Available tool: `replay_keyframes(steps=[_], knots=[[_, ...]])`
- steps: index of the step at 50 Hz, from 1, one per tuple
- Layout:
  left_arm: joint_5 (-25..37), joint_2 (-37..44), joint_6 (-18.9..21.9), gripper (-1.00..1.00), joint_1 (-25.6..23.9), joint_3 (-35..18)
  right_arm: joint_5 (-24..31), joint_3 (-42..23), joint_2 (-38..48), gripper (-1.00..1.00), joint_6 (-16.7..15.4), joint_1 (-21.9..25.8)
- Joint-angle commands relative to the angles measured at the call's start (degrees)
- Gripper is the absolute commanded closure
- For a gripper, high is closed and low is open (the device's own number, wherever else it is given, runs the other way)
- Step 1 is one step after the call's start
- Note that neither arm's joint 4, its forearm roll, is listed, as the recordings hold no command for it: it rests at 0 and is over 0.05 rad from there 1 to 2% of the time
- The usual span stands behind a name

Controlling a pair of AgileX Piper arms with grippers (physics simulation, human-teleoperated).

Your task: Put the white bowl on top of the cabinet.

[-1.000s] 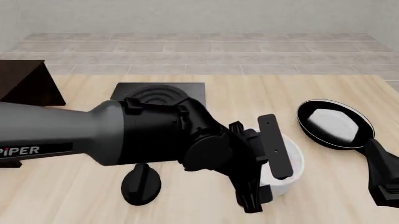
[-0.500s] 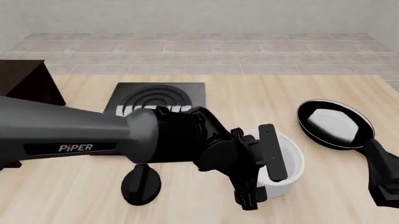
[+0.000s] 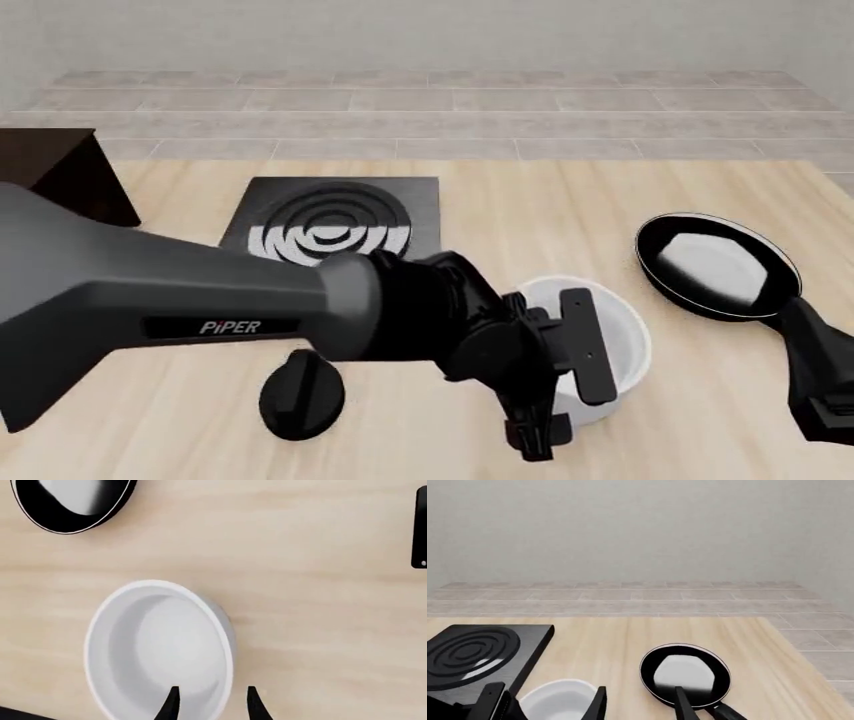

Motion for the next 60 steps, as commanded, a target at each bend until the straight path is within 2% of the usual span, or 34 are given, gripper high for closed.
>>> replay_keyframes(steps=[1,12,13,22,38,43,53,58,60], knots=[[0.29,2.98,-0.67,-1.00,-0.25,0.72,0.29,-0.07,-0.28,-1.00,-0.07,0.02],[1.80,3.18,-0.32,-1.00,0.13,0.50,0.23,-0.08,-0.11,-1.00,0.04,0.03],[1.92,3.14,-0.20,1.00,0.25,0.39,0.05,-0.06,0.03,-1.00,0.01,0.03],[4.57,1.01,2.28,1.00,0.96,-1.63,0.18,-0.11,-0.09,-1.00,-0.03,0.05],[12.12,-4.94,6.47,1.00,4.43,-9.00,0.30,-0.06,-0.22,-1.00,-0.01,0.07],[13.67,-6.30,8.24,1.00,6.56,-10.82,0.46,-0.10,-0.33,-1.00,0.02,0.07],[15.86,-9.46,9.29,1.00,9.72,-12.69,0.76,-0.10,-0.68,-1.00,-0.04,0.08],[14.90,-10.71,10.95,1.00,13.40,-11.00,0.87,-0.11,-0.76,-1.00,-0.01,0.08],[15.23,-11.34,10.09,1.00,15.07,-12.47,1.01,-0.13,-0.91,-1.00,-0.04,0.09]])
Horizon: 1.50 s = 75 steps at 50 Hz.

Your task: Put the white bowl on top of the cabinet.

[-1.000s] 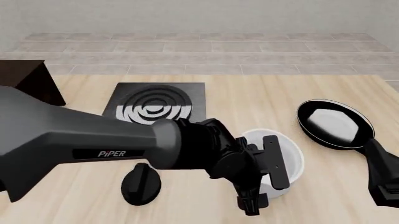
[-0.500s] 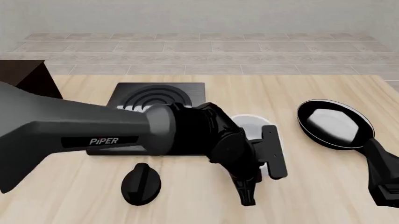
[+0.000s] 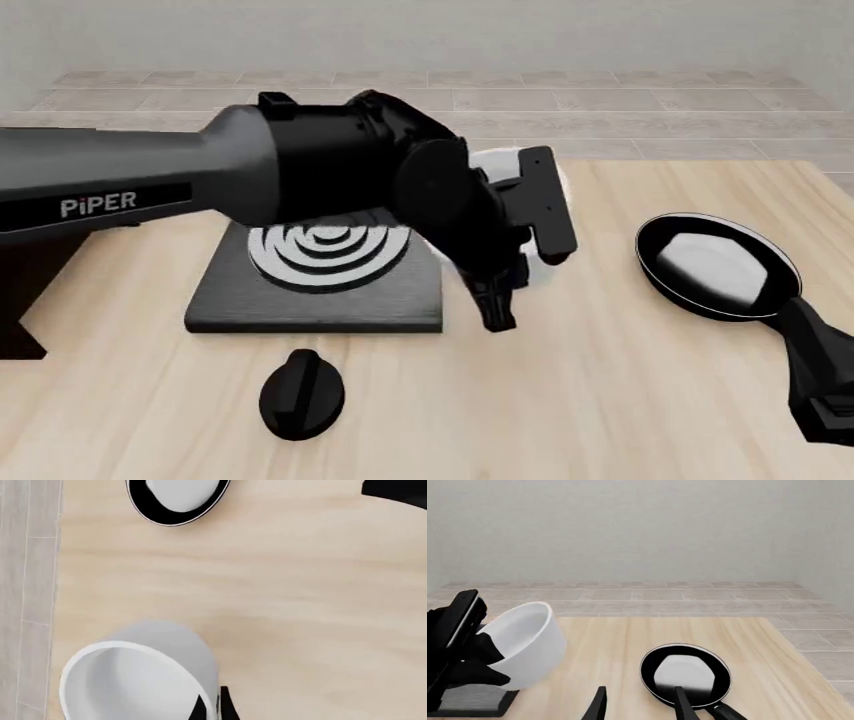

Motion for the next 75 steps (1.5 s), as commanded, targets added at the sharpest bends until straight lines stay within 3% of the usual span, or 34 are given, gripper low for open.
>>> replay_keyframes(steps=[1,10,21,23,25,27,30,35,42,48,61,65,75], knots=[[0.88,-4.17,1.60,1.00,6.63,-2.21,0.58,-0.09,-0.51,-1.00,-0.01,0.01],[-0.44,-5.74,3.90,1.00,14.70,-1.28,0.53,-0.02,-0.49,-1.00,0.03,0.02],[2.83,-6.29,3.09,1.00,22.44,-4.86,0.80,-0.11,-0.69,-1.00,0.01,0.03],[5.01,-5.82,1.59,1.00,23.64,-7.56,0.90,-0.16,-0.74,-1.00,0.02,0.03],[4.37,-5.77,4.10,1.00,26.86,-7.88,0.92,-0.16,-0.76,-1.00,0.01,0.03],[6.14,-5.33,2.73,1.00,27.06,-8.89,0.56,-0.07,-0.50,-1.00,-0.01,0.04],[5.64,-5.69,4.70,1.00,29.63,-7.70,0.62,-0.08,-0.53,-1.00,0.01,0.04],[6.45,-5.35,4.10,1.00,31.96,-9.39,0.62,-0.09,-0.53,-1.00,0.00,0.04],[7.13,-5.85,4.38,1.00,38.53,-10.15,0.54,-0.09,-0.44,-1.00,0.02,0.04],[6.96,-7.03,5.53,1.00,41.93,-8.60,0.63,-0.10,-0.54,-1.00,0.01,0.05],[11.21,-10.21,6.42,1.00,48.01,-11.59,0.76,-0.09,-0.67,-1.00,0.02,0.05],[12.04,-11.83,8.61,1.00,50.90,-9.79,0.74,-0.10,-0.66,-1.00,0.00,0.06],[15.74,-11.88,6.65,1.00,56.80,-15.22,1.03,-0.23,-0.80,-1.00,0.02,0.06]])
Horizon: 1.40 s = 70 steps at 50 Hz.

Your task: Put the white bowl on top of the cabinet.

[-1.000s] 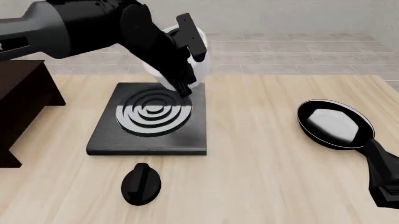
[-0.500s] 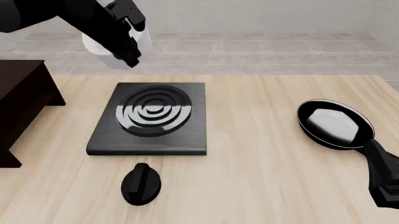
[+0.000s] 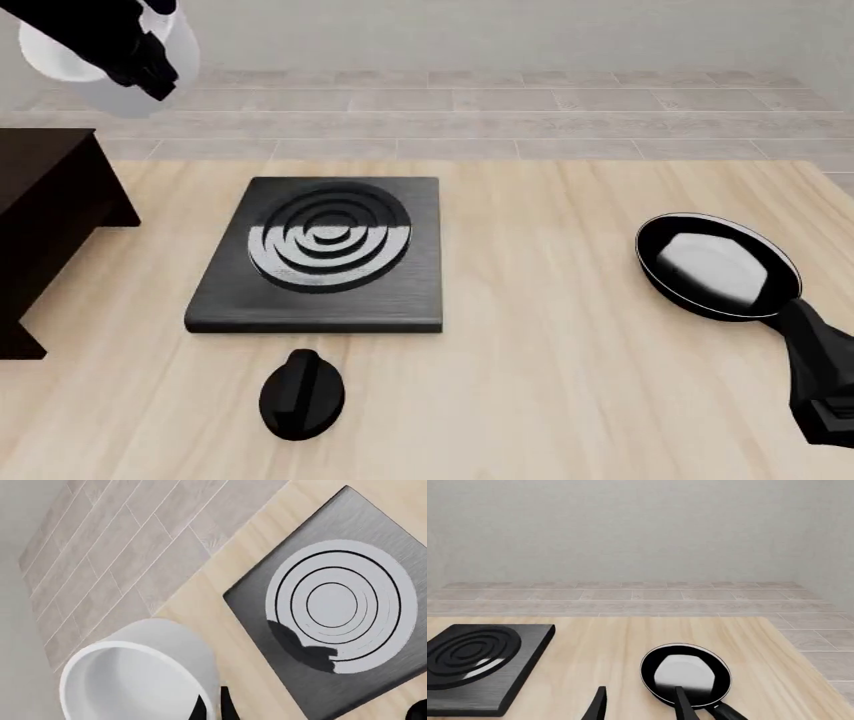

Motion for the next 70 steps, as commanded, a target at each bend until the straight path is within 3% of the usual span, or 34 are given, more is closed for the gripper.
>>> replay_keyframes(steps=[1,4,7,17,21,23,37,60,70], knots=[[3.82,-1.61,-1.30,1.00,6.21,-5.49,0.14,-0.06,-0.08,-1.00,0.01,0.00],[6.54,-0.90,-4.12,1.00,8.15,-10.90,-0.14,0.07,0.06,-1.00,-0.01,0.00],[6.50,-1.29,-3.76,1.00,10.20,-10.59,-0.14,0.06,0.06,-1.00,-0.03,0.00],[1.93,-4.46,-1.66,1.00,16.44,0.44,-0.14,0.07,0.09,-1.00,0.00,0.00],[0.72,-4.44,-2.09,1.00,18.06,2.12,-0.14,0.07,0.08,-1.00,-0.01,0.00],[-1.52,-5.09,-1.08,1.00,20.01,6.32,-0.14,0.07,0.09,-1.00,0.00,0.01],[-8.46,-5.05,-1.90,1.00,25.12,15.50,-0.14,0.07,0.07,-1.00,0.00,0.00],[-17.98,-2.60,-5.97,1.00,24.35,26.26,-0.14,0.07,0.07,-1.00,-0.01,0.01],[-19.04,-1.40,-6.11,1.00,25.07,26.34,-0.14,0.07,0.08,-1.00,-0.01,0.01]])
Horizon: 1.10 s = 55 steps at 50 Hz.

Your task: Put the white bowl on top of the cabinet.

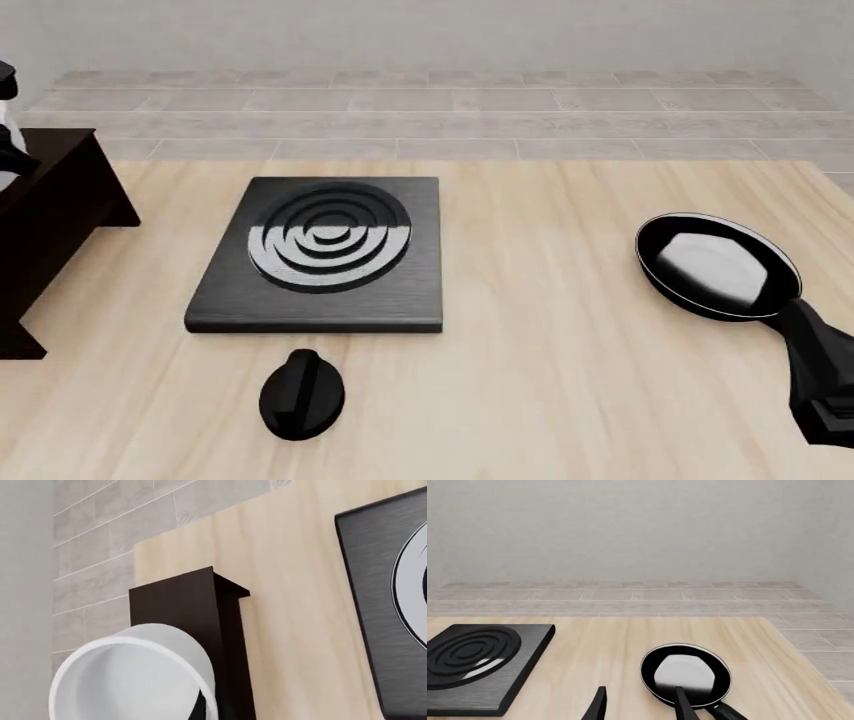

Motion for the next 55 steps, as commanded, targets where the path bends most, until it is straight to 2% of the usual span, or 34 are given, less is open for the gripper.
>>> replay_keyframes(steps=[1,4,5,25,27,31,39,48,49,50,51,53,55], knots=[[-1.47,3.67,-0.03,1.00,1.86,4.02,0.00,0.00,0.00,-1.00,0.02,0.00],[-0.66,4.18,0.36,1.00,2.43,2.62,0.00,0.00,0.01,-1.00,0.02,0.00],[-0.20,4.13,0.26,-1.00,2.34,2.09,0.00,0.00,0.00,-1.00,0.00,0.00],[6.21,2.39,1.23,-1.00,2.00,-4.66,0.00,0.00,0.01,-1.00,0.01,0.00],[7.63,1.73,-1.16,-1.00,0.79,-6.99,0.00,0.00,0.01,-1.00,0.00,0.00],[8.06,0.45,0.26,-1.00,1.10,-7.48,0.00,0.00,0.00,-1.00,0.00,0.00],[10.63,-1.97,-0.22,-1.00,0.13,-9.46,0.00,0.00,0.00,-1.00,0.02,0.00],[11.78,-6.65,-2.21,-1.00,-2.17,-8.28,0.00,0.00,-0.01,-1.00,0.00,-0.01],[12.23,-7.31,-3.32,-1.00,-2.99,-8.49,0.00,0.00,0.00,-1.00,-0.01,0.00],[13.55,-8.11,-6.57,-1.00,-4.98,-9.49,0.00,0.00,-0.01,-1.00,0.00,0.00],[14.03,-8.48,-7.22,-1.00,-5.28,-9.94,0.00,0.00,0.00,-1.00,0.00,0.00],[13.77,-8.96,-5.76,-1.00,-4.51,-9.43,0.00,0.00,0.00,-1.00,0.00,0.00],[13.92,-10.04,-6.10,-1.00,-4.78,-8.98,0.00,0.00,-0.01,-1.00,-0.01,0.00]])
